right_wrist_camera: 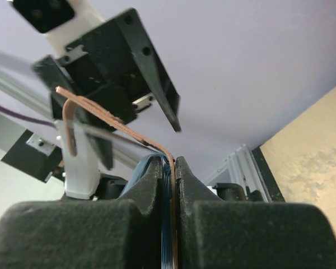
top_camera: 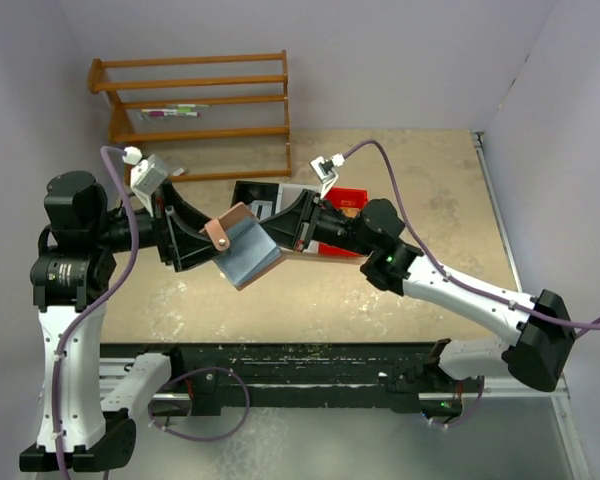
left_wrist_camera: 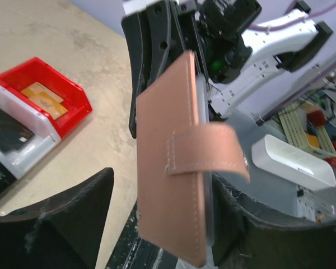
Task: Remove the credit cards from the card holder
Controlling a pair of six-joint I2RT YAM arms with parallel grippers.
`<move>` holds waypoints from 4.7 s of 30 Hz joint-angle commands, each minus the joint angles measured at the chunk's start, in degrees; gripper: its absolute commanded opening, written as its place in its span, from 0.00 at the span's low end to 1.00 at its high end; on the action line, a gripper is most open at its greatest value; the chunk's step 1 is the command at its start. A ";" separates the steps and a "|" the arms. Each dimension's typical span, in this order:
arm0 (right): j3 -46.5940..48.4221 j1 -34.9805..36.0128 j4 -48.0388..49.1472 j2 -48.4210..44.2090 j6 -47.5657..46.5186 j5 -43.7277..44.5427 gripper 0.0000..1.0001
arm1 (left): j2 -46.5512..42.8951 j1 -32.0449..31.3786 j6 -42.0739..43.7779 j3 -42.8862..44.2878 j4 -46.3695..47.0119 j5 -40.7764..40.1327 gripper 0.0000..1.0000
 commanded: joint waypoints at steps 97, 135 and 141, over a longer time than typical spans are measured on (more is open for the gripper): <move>13.15 12.41 -19.76 -1.55 -18.66 11.63 0.00 | -10.05 -0.13 19.10 -2.17 -3.57 -16.13 0.59; 20.10 0.64 -17.26 4.85 -22.86 -18.93 0.56 | -6.58 -0.14 -10.84 -6.39 11.04 -0.20 0.09; 17.04 0.64 -8.03 5.32 -15.51 -23.91 0.10 | -4.59 -0.10 -15.12 -8.34 12.87 3.54 0.13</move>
